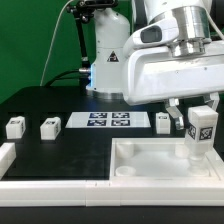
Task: Assemble one leg
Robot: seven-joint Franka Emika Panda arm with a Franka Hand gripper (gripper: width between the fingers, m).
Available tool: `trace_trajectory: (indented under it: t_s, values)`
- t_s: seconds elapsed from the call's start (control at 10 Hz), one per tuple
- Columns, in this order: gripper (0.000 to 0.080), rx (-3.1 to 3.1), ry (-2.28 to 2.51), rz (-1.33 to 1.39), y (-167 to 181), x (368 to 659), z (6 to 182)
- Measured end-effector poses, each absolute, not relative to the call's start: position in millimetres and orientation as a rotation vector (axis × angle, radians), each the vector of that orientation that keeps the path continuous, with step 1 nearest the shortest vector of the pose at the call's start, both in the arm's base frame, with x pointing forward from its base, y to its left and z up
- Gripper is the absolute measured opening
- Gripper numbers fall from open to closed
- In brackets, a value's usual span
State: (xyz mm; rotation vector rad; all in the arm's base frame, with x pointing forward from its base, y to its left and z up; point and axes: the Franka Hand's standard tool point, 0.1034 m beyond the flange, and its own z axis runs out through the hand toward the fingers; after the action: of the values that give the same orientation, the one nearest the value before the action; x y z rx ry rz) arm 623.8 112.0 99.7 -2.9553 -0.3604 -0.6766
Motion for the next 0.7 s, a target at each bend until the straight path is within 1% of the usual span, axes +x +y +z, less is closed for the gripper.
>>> trace_trajectory:
  t_s: [0.2,0.3,0.5,0.7]
  values:
    - [0.029,-2.95,-0.355,-0.726,110,626,100.1]
    - [0.029,-2.951,-0.355,-0.72,110,624,97.8]
    - [0.029,-2.957,-0.349,-0.704,107,618,86.2]
    - [0.029,-2.945,-0.36,-0.741,116,620,84.5]
